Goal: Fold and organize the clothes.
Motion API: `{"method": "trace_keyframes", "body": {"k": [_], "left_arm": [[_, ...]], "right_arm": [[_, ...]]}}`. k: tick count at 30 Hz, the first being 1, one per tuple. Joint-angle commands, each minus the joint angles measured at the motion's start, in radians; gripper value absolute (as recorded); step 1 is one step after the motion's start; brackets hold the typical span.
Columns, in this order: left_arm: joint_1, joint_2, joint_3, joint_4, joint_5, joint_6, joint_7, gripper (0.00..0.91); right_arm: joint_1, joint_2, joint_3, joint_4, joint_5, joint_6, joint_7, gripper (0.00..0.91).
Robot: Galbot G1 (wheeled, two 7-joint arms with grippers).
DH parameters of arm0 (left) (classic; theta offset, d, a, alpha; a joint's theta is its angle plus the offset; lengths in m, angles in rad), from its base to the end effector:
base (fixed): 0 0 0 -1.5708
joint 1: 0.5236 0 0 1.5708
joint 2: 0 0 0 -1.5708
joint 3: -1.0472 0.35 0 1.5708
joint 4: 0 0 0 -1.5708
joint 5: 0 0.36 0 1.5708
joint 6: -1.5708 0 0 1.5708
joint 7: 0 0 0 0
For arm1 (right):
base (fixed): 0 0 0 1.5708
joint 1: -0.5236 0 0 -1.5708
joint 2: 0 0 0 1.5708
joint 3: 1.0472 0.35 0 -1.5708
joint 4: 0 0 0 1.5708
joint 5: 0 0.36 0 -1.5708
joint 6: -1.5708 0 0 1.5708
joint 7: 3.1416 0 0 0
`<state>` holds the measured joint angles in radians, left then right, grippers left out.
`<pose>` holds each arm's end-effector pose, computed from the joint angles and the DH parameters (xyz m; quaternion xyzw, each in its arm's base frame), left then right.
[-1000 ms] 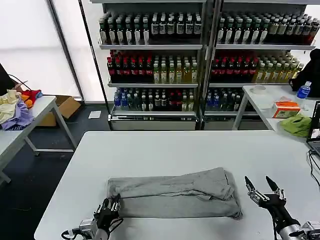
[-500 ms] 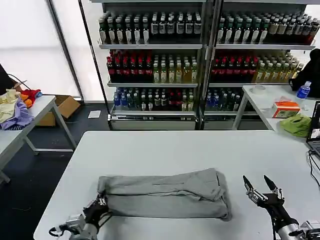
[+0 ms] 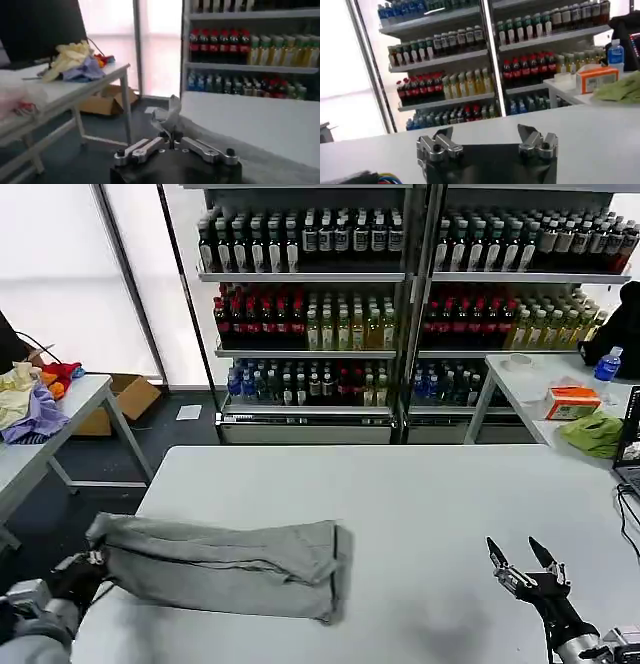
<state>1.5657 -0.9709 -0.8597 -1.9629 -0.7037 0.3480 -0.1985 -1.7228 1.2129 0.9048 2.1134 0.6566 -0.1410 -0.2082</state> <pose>0.2166 0.2105 -0.2541 0.1128 -0.9775 -0.0013 0.1780 0.1523 -0.1649 -0.2676 0.0489 -0.9923 -0.0871 0.0733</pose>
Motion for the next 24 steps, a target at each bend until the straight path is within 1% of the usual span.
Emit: {"method": "trace_keyframes", "body": {"k": [1,2,3,7,14,18,20,21,22,24], "left_arm": [[-0.014,0.184,-0.121,-0.016,-0.138,0.027,0.066,0.010],[-0.020,0.178,-0.096,-0.072,-0.157,0.037,0.062,0.010],[-0.023,0.169,-0.078,-0.092,-0.176,0.042,0.057,0.010],[-0.054,0.152,0.068,-0.237,-0.200,0.056,0.063,0.010],[-0.121,0.170,0.327,-0.346,-0.244,0.047,0.034,0.010],[-0.144,0.149,0.503,-0.355,-0.204,0.032,0.011,0.010],[-0.145,0.140,0.548,-0.350,-0.174,0.029,0.012,0.010],[-0.151,0.130,0.599,-0.337,-0.157,0.028,0.010,0.010],[-0.156,0.127,0.616,-0.332,-0.149,0.027,0.010,0.010],[-0.182,0.104,0.683,-0.268,-0.126,0.012,0.013,0.010]], "right_arm": [[-0.008,0.001,0.002,0.005,0.001,0.002,0.000,0.907],[-0.010,0.001,0.002,0.006,0.001,0.002,0.001,0.907],[-0.010,0.003,0.002,0.007,0.001,0.002,0.000,0.907],[-0.012,0.009,0.004,0.001,0.002,0.005,-0.002,0.907],[-0.025,0.018,0.007,-0.009,0.001,0.011,-0.003,0.907],[-0.017,0.019,0.007,-0.012,0.001,0.010,-0.002,0.907],[-0.016,0.018,0.008,-0.014,0.000,0.010,-0.002,0.907],[-0.017,0.018,0.008,-0.013,0.001,0.010,-0.003,0.907],[-0.017,0.019,0.008,-0.012,0.001,0.010,-0.003,0.907],[-0.018,0.022,0.008,-0.012,0.001,0.011,-0.004,0.907]]}}
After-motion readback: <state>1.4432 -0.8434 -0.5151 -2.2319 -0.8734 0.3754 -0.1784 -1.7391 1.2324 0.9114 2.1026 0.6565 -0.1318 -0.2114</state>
